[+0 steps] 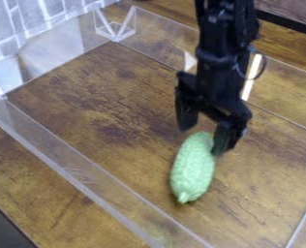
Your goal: Put the white object in the blue tray
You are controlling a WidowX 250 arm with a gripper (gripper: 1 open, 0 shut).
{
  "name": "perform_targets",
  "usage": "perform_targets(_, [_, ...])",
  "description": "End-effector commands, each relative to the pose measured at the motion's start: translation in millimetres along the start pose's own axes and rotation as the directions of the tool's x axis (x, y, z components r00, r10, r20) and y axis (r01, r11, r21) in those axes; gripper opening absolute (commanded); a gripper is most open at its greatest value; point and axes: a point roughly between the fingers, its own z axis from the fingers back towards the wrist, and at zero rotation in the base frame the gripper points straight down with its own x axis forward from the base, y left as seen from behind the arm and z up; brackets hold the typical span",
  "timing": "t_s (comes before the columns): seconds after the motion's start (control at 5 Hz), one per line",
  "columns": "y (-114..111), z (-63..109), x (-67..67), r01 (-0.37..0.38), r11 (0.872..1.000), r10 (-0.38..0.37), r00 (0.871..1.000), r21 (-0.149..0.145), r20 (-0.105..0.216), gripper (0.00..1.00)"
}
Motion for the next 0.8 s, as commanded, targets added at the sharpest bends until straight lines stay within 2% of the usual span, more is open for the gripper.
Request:
perform_targets(0.0, [-11.2,16.0,-1.0,0.029,1.000,-0.029,0.998,0.001,0.060,1.00])
perform_targets(0.2, [-12.7,3.1,-5.5,0.028,1.000,-0.028,0.999,-0.006,0.037,1.00])
perform_targets(0.6, [-11.3,-11.9,-12.3,0.019,1.000,-0.020,1.000,-0.019,-0.003,1.00])
